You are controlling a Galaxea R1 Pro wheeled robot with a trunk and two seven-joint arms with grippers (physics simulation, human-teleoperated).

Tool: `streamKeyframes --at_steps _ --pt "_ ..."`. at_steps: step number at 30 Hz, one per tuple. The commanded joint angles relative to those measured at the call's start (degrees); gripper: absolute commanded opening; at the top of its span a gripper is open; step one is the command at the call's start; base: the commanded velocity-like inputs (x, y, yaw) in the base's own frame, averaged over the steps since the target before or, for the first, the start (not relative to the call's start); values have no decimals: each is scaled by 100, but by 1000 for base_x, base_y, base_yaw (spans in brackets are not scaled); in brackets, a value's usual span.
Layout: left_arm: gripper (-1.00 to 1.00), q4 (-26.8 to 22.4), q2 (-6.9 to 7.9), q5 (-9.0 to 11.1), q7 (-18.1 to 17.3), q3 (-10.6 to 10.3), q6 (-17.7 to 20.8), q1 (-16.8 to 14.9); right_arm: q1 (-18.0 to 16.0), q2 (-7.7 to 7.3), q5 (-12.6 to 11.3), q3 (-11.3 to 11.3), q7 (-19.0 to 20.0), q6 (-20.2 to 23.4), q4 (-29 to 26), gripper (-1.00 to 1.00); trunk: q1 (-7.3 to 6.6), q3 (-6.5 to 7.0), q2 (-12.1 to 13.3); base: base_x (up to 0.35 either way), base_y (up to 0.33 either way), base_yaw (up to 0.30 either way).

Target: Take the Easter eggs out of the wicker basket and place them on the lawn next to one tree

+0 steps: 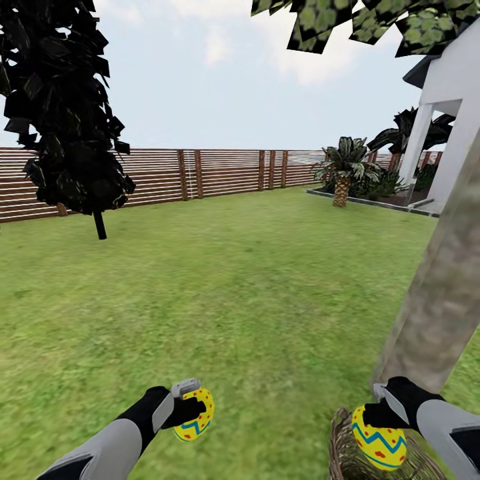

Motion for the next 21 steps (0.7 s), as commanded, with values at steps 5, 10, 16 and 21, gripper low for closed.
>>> streamKeyframes --at_steps 5,10,16,21 --pt "-100 -3 -4 -23 -23 31 11 0 -3 96 -44 47 5 41 -7 -100 -1 -6 -4 -79 311 0" --pt "-100 -7 5 -23 -25 31 10 0 -3 103 -39 46 5 25 181 -100 -1 -6 -4 -2 332 -99" --pt "-100 -9 5 -21 -25 31 10 0 -3 79 -60 34 5 23 195 -100 -1 -6 -4 0 333 -294" --pt "-100 -2 5 -19 -33 31 10 0 -3 78 -65 34 6 23 195 -100 -1 -6 -4 0 333 -298"
